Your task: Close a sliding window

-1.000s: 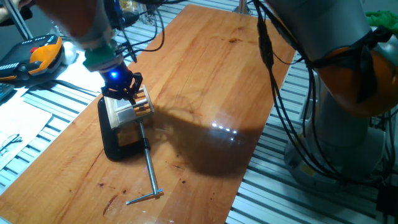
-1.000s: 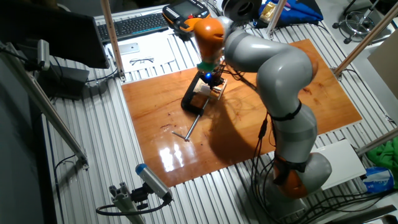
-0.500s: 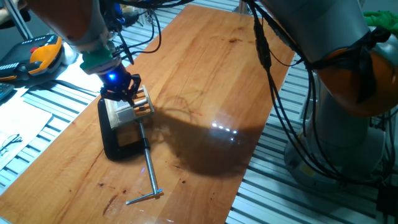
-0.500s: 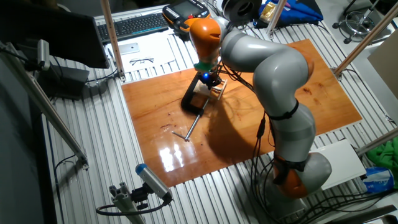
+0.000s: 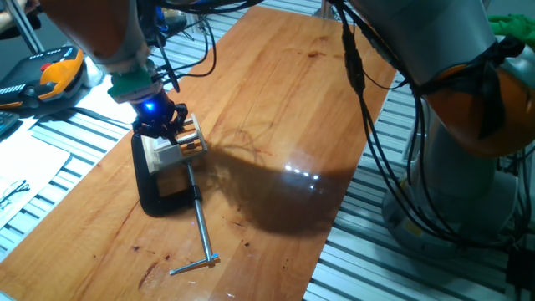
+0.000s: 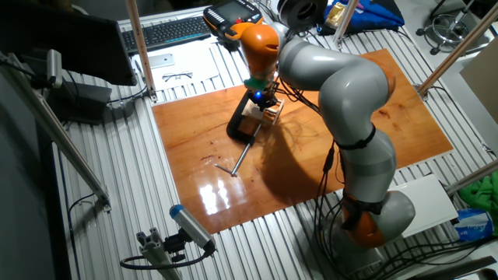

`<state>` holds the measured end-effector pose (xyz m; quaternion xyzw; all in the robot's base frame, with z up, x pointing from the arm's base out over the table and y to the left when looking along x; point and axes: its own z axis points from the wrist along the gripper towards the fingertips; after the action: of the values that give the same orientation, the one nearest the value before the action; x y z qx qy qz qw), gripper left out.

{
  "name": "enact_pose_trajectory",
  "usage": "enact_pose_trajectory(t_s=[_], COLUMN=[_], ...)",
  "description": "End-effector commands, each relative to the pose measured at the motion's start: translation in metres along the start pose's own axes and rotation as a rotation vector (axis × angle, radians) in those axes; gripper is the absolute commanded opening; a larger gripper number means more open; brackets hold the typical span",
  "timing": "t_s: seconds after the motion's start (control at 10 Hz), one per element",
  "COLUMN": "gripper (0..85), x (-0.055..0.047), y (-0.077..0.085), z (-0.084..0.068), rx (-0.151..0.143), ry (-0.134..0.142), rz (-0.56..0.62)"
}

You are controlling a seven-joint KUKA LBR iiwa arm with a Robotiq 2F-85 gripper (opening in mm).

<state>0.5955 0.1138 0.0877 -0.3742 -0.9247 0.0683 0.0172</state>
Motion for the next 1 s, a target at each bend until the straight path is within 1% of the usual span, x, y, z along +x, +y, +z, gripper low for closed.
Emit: enact_pose_trajectory(t_s=[0.0,0.1,0.2,0.3,0.4,0.6,0.8,0.9], gripper=[0.0,0.0,0.0,0.0,0.0,0.0,0.0,0.0], x=[0.0,0.0,0.0,0.001,0.0,-0.002,-0.003,-0.004], y=[0.002,0.005,0.008,0.01,0.01,0.008,0.009,0.008], z=[0.005,0.013,0.021,0.027,0.027,0.022,0.024,0.023], rx=[0.0,0.008,-0.006,-0.014,-0.01,-0.004,-0.021,-0.018], ry=[-0.017,-0.031,-0.028,-0.029,-0.032,-0.032,-0.026,-0.025], rz=[0.0,0.0,0.009,0.018,0.022,0.024,0.012,0.001])
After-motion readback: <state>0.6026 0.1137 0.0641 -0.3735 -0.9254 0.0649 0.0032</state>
